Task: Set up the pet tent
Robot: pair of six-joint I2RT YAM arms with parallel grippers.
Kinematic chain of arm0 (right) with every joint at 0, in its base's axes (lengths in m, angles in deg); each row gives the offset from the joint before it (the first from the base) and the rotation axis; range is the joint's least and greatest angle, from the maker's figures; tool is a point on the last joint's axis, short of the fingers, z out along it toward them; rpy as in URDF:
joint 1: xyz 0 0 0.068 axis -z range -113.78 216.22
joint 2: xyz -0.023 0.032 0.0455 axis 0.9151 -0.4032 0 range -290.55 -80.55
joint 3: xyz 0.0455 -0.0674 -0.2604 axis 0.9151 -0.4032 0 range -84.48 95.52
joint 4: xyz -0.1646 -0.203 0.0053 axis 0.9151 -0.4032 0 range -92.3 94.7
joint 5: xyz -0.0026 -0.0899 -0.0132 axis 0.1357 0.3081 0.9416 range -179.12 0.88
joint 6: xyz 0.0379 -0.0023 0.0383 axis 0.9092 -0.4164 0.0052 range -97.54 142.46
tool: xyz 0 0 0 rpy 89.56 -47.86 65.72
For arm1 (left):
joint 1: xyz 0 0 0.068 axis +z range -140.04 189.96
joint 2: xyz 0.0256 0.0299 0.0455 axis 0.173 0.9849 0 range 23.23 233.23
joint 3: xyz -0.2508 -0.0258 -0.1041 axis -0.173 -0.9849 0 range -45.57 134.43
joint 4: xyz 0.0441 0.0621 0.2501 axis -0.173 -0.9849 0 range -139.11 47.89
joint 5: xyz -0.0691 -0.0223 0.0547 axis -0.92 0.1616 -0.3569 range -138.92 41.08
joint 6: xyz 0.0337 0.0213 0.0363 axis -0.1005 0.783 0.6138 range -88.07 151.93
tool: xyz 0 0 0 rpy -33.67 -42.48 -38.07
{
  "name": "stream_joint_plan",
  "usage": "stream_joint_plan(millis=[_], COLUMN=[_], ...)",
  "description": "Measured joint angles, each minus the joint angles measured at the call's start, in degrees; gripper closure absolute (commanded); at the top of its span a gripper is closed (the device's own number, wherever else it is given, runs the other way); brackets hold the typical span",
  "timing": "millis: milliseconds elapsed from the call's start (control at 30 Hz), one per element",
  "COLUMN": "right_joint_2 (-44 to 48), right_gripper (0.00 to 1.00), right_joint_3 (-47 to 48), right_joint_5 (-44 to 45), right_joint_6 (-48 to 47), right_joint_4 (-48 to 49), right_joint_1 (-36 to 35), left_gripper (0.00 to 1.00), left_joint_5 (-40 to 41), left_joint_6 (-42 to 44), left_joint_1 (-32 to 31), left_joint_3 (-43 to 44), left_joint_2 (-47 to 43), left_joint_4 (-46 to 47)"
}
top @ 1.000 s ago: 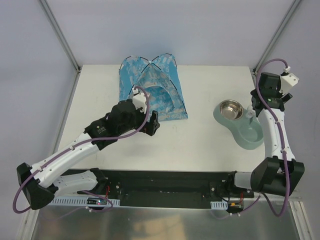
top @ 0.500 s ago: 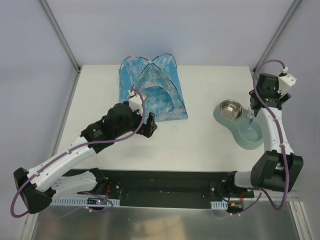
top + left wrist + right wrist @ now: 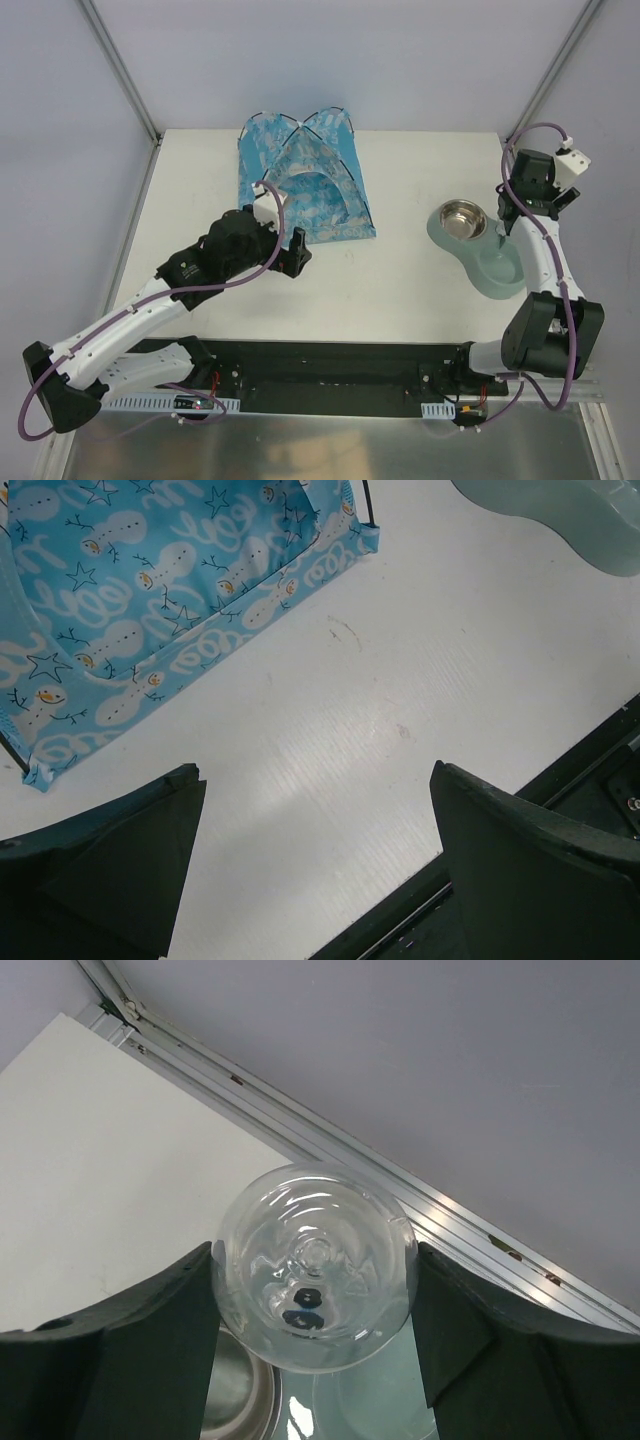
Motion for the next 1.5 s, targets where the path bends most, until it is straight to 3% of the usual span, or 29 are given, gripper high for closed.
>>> stream_joint_plan(millis=[300, 367, 500, 700, 900, 1167, 1500], right_joint_2=[-0.9, -0.9, -0.7, -0.8, -0.1, 8.9, 21.4], right_gripper=[0.51, 0.41, 0.02, 0.01, 0.01, 0.01, 0.01], right_joint_3=[-3.0, -3.4, -4.0, -3.3, 3.2, 10.5, 15.6], right_joint_5=[-0.4, -0.3, 0.0, -2.3, -3.9, -5.5, -17.0], right_joint_6=[-0.2, -0.3, -0.2, 1.6, 3.1, 6.0, 13.4], right_joint_4=[4.4, 5.1, 6.1, -2.4, -11.0, -23.4, -41.5], right_joint_1=[0.1, 0.0, -0.1, -0.9, -1.0, -1.0, -1.0], left_gripper=[0.01, 0.01, 0.01, 0.01, 0.01, 0.01, 0.01], left_joint_5=[0.0, 0.0, 0.0, -0.1, -0.5, -0.4, 5.0], left_joint_6=[-0.1, -0.1, -0.1, -0.1, 0.0, 0.0, -2.0], left_joint_1=[0.0, 0.3, 0.4, 0.7, 0.7, 0.7, 0.7], left_joint_3=[-0.2, -0.2, -0.2, -0.2, -0.2, -0.1, 7.1], left_joint_2=[-0.2, -0.2, -0.2, -0.1, -0.1, -1.9, -8.0], left_joint_4=[0.0, 0.0, 0.0, 0.0, 0.0, -1.3, -11.9])
